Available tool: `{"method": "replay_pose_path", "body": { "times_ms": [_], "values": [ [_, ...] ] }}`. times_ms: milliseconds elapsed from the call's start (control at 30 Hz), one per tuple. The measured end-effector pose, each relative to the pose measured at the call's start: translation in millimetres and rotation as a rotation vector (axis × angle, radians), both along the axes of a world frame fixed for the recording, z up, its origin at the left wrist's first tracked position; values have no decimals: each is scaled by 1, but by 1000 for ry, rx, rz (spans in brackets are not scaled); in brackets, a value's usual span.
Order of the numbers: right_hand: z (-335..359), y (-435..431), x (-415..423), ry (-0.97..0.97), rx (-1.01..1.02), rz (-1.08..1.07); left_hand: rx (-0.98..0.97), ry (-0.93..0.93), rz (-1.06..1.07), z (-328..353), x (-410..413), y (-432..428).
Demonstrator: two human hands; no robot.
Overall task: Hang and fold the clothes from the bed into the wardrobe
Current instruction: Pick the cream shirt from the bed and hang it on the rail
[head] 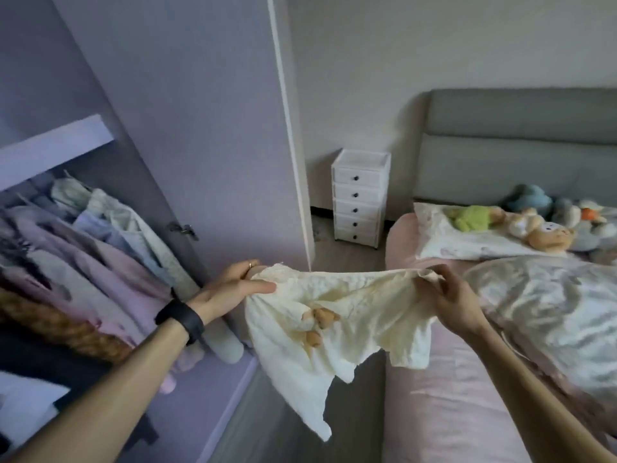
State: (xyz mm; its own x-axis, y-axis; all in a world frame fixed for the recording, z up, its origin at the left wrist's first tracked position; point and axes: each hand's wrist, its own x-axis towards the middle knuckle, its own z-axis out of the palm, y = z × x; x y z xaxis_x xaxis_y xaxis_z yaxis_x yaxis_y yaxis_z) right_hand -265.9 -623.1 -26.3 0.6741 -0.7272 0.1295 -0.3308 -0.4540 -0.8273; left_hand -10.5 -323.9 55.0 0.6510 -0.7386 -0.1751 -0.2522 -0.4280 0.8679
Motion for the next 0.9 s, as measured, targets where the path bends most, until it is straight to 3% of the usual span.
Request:
{"method": "replay_pose_path", "body": {
  "times_ms": [100, 233, 400, 600, 767, 900],
  "values": [
    [0, 23, 55, -50, 30, 113, 59, -45, 73, 0, 9, 46],
    [6, 50, 111, 5, 28, 205, 105, 60, 215, -5, 27, 107],
    [16, 90, 172, 119, -190, 445, 78, -99, 335, -11, 45, 162],
    [22, 139, 229, 60, -113, 554, 46, -259, 362, -16, 59, 188],
    [14, 160, 266, 91, -124, 610, 320, -549, 515, -25, 65, 242],
    [2, 176, 291, 63, -101, 584, 794, -763, 535, -36, 69, 274]
  ]
}}
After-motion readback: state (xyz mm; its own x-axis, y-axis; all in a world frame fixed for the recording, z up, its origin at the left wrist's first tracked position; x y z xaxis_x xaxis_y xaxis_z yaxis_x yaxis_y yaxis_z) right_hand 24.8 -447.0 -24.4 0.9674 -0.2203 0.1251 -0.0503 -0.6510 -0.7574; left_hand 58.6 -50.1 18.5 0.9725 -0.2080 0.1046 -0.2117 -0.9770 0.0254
